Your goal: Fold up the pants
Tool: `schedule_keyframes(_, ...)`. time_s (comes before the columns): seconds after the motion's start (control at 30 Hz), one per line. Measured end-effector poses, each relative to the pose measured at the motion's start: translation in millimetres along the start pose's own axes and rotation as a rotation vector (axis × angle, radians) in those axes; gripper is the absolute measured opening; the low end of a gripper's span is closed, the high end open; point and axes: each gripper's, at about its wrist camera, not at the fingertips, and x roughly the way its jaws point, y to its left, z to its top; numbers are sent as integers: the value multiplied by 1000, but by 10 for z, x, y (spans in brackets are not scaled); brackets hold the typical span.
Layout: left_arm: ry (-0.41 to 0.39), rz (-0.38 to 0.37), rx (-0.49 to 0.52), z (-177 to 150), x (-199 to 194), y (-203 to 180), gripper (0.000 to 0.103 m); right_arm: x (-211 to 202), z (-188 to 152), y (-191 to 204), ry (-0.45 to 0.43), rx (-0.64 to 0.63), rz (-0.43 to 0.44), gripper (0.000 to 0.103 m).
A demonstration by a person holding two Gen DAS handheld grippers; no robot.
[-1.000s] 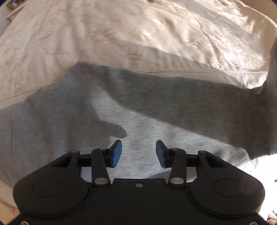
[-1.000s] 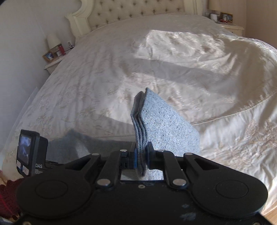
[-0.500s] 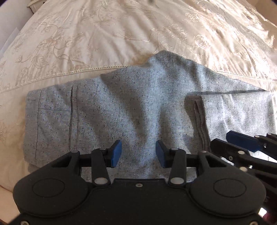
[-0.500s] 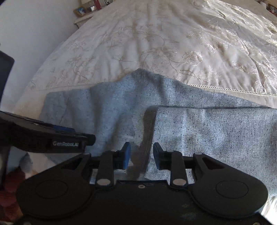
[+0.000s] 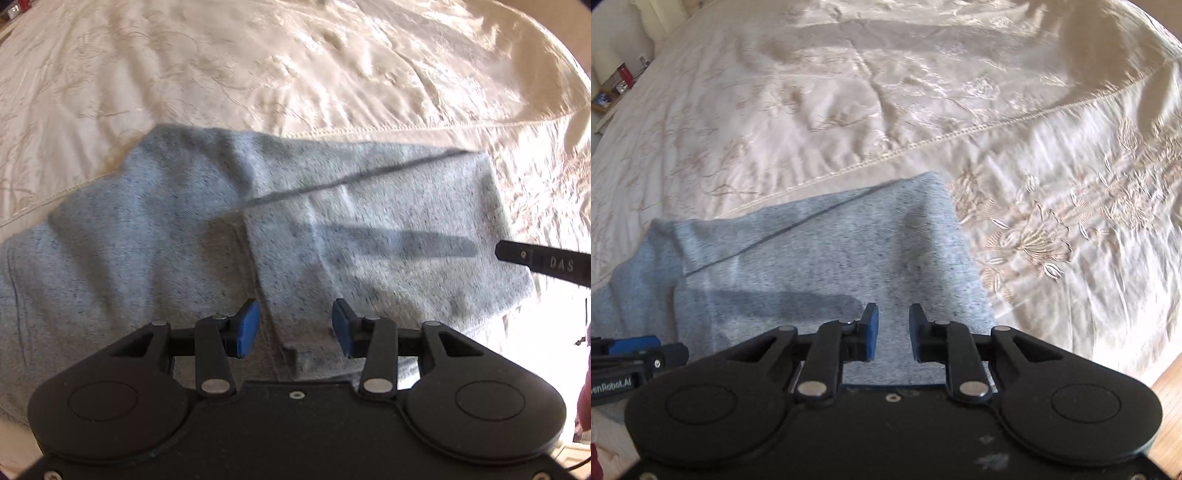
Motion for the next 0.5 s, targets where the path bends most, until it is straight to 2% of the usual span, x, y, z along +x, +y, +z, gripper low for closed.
schedule_keyframes(0.13, 69, 39, -4, -238, 183, -42, 53, 199, -138, -85, 93, -38, -24, 19)
schedule_keyframes(0.27, 65, 26, -96, -342, 93, 115, 56, 113, -186, -15, 83, -98, -23, 20)
schedule_keyframes(0.37, 27, 41, -175, -391, -85, 297, 55, -82, -160, 153, 43, -137, 56, 20)
schedule_keyframes(0.5, -24, 137, -278, -514, -340, 620, 54, -207, -197, 603, 21, -299, 184, 20)
